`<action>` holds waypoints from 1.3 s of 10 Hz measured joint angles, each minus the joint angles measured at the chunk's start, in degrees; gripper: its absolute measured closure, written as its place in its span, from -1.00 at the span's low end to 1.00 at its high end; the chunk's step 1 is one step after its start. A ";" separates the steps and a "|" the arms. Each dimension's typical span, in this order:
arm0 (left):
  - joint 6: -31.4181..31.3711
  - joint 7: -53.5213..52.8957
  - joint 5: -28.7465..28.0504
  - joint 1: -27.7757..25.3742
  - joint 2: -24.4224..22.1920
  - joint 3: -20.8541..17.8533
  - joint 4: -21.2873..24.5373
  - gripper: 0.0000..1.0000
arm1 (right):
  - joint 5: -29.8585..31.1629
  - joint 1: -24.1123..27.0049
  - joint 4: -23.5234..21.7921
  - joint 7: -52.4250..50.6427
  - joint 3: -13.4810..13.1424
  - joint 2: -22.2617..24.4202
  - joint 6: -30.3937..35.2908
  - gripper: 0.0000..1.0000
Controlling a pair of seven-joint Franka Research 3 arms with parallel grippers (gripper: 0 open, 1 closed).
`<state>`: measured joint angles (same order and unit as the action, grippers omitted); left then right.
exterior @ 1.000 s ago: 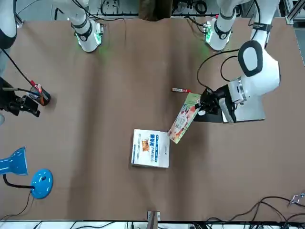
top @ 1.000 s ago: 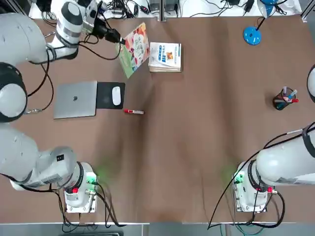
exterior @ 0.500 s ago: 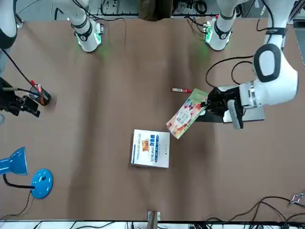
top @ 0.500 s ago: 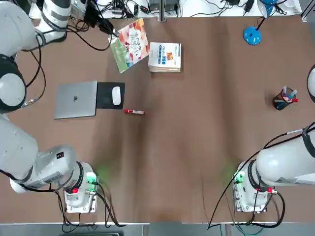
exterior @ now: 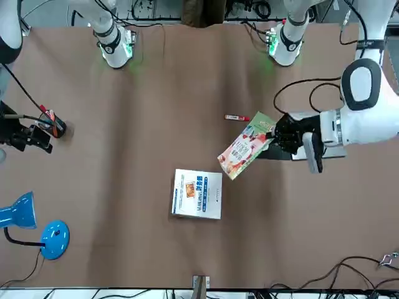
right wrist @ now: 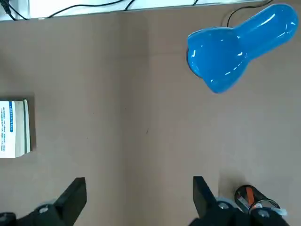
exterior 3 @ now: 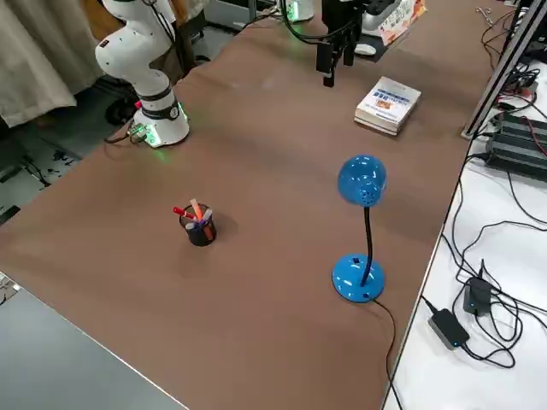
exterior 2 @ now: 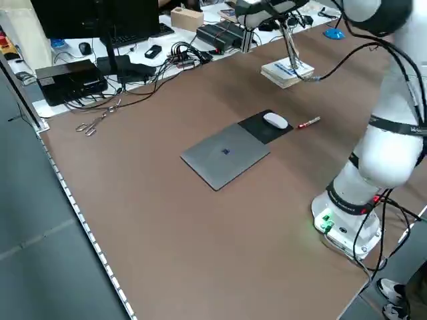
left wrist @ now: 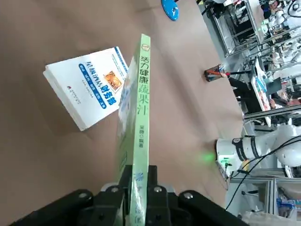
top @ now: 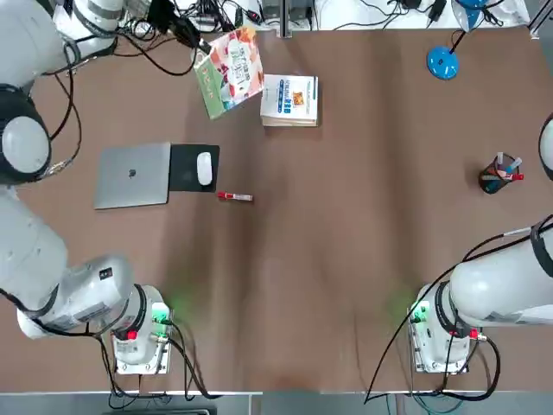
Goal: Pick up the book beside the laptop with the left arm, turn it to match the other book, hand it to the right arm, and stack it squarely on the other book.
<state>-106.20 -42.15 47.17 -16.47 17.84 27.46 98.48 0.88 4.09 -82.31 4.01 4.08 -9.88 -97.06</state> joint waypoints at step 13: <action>-7.35 -4.26 -5.66 21.72 33.65 -5.99 -31.49 0.69 | 0.00 0.00 -0.01 0.00 0.04 -0.07 0.17 -1.00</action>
<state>-113.55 -46.41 41.51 5.24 51.49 21.47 66.99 0.88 4.10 -82.32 4.01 4.12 -9.95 -96.89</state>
